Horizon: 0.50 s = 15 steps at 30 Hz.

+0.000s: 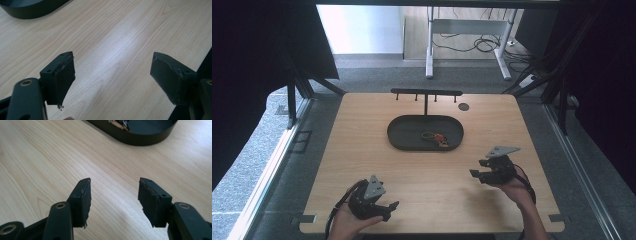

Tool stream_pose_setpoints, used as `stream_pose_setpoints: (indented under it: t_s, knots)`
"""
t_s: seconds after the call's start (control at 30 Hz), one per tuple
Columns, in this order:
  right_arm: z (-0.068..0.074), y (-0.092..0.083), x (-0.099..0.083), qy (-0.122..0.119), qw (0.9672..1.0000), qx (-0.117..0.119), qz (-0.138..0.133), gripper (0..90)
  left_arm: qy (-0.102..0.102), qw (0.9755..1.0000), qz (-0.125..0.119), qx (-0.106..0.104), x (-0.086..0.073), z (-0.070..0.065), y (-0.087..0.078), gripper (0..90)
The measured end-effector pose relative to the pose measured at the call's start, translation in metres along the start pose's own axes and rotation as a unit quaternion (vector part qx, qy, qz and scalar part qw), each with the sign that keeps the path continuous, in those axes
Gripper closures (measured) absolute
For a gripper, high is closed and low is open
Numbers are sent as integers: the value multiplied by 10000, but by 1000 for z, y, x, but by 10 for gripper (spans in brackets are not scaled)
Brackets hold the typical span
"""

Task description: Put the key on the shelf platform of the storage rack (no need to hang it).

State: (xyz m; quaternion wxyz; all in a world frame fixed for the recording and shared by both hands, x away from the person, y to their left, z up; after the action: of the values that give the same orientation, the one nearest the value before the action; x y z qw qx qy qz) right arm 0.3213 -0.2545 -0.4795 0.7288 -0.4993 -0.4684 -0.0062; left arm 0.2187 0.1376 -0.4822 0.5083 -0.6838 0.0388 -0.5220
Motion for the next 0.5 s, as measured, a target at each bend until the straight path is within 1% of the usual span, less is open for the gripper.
stream_pose_setpoints:
  t_s: [0.13, 0.17, 0.2, 0.23, 0.3, 0.37, 0.43, 0.5]
  knots:
    - [0, 2, -6, 65, 9999, 32, -122, 444, 0, 10000, 37, 9, 0, -1, 2, 203]
    - [0, 3, -7, 26, 10000, 35, -65, 442, 4, 10000, 38, 6, 0, -1, 3, 203]
    - [1, 3, -7, -35, 10000, -13, -34, 442, 7, 10000, 36, 5, 0, -1, 3, 203]
    - [2, 2, -8, -37, 10000, -29, -48, 442, 11, 10000, 37, 8, 1, 0, 3, 203]
    - [2, 2, -9, -36, 10000, -21, -80, 442, 20, 10000, 33, 4, 1, 0, 2, 203]
    - [2, 2, -11, -13, 9999, -87, -72, 442, 8, 10000, 16, -3, 1, 1, 1, 203]
    - [2, 2, -11, 25, 9999, -71, -102, 440, -4, 10000, -13, -16, 1, 2, -1, 203]
    - [1, 2, -12, 49, 9999, -92, -130, 436, -60, 10000, -49, -3, 0, 4, -2, 203]
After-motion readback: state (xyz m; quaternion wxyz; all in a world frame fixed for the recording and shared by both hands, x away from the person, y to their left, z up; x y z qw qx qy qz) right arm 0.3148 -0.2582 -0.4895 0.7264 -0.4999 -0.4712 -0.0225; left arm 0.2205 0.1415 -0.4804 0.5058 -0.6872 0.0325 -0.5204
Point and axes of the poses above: each handheld gripper's, and its own axes: y roughly forward along the jaws, x roughly out of its top, z roughly to its left, the point moved 1 cm from there along y, roughly forward along the jaws, and after that the axes turned 2 degrees about y, right-handed, at the moved point
